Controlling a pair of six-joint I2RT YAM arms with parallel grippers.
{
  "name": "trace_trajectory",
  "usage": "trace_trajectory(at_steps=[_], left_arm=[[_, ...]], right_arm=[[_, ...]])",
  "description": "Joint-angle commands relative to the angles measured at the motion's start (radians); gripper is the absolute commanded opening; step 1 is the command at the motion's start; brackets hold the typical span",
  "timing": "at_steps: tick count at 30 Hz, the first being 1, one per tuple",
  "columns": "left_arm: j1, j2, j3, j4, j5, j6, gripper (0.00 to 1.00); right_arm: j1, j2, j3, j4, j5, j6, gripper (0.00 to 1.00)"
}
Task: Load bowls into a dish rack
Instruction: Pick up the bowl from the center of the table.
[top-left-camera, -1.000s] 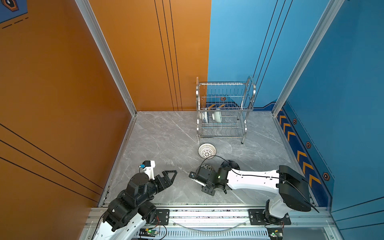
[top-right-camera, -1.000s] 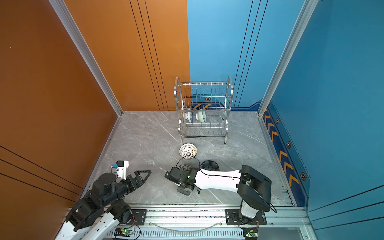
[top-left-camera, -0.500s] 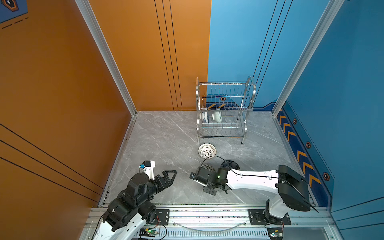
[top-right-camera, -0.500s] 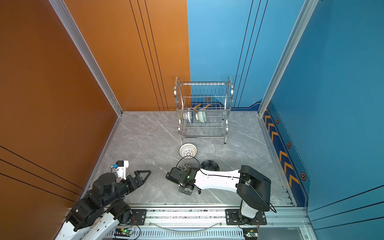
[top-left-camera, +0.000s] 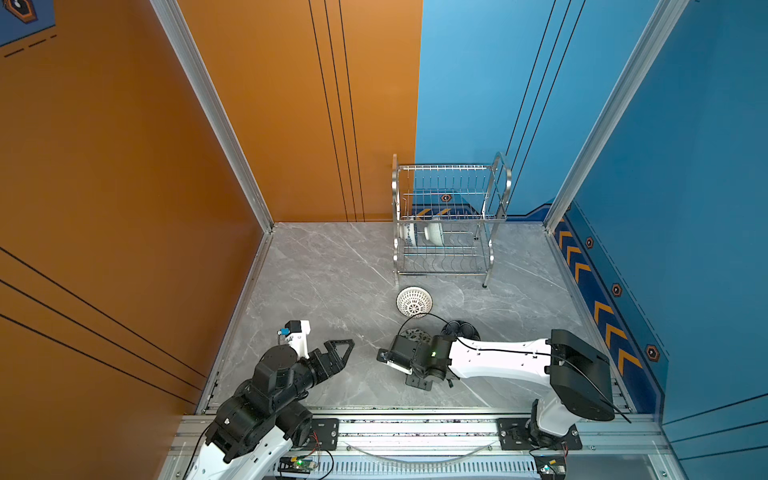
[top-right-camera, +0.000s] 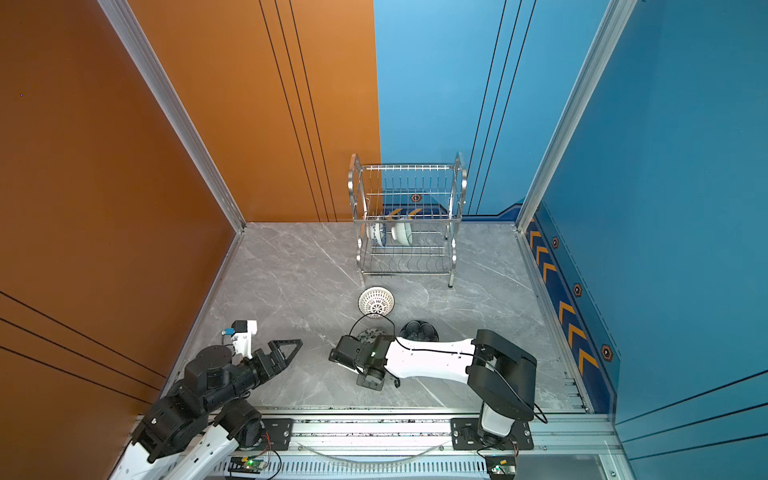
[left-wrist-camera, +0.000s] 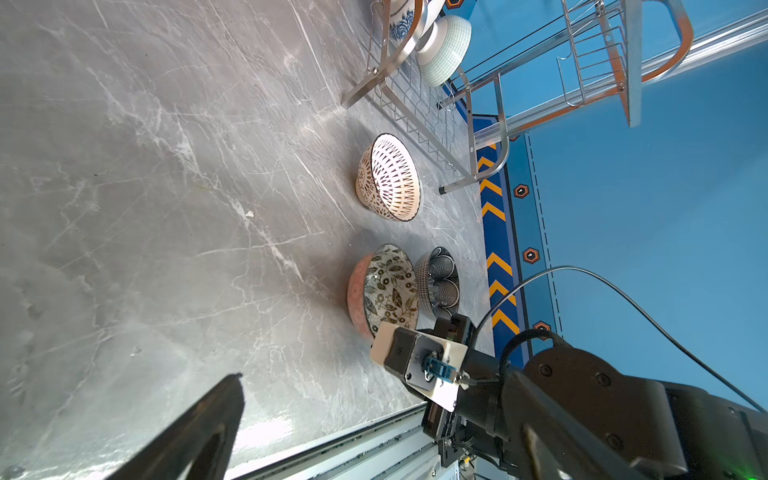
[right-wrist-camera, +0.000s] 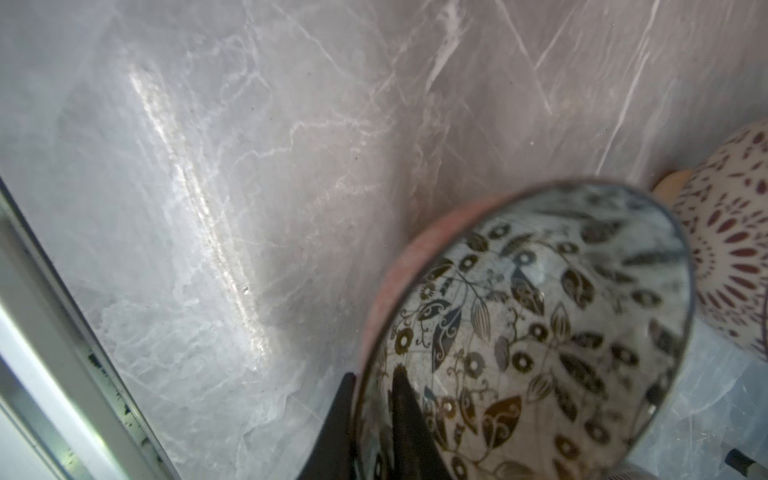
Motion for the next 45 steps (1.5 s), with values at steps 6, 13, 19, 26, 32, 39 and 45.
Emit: trace_trajectory(at_steps=[6,13,19,26,32,39,45], left_arm=[[0.019,0.009,-0.004,0.025,-0.033,0.010,0.98],[0.021,0.015,0.011,0.036,-0.065,0.030,0.98],[0.022,0.049,-0.063,0.236,0.010,0.005,0.98],[0.005,0.232,-0.083,0.470,0.111,-0.015,0.98],[-0.067,0.432,-0.058,0.621,0.172,-0.025,0.98],[-0.144,0.633,-0.069,0.855,0.257,-0.083,0.98],[-0.169,0.692,-0.057,0.872,0.239,-0.080,0.98]], right_arm=[[-0.005,-0.020,0.011,-0.002,-0.059,-0.042,0.00],[-0.039,-0.129,-0.031,0.091,-0.143,-0.039,0.00],[-0.110,-0.323,-0.162,0.321,-0.280,0.025,0.00],[-0.132,-0.476,-0.282,0.488,-0.324,0.030,0.00],[-0.160,-0.501,-0.270,0.443,-0.382,0.006,0.00],[-0.200,-0.524,-0.287,0.486,-0.451,0.035,0.00],[-0.203,-0.524,-0.279,0.457,-0.471,0.037,0.00]])
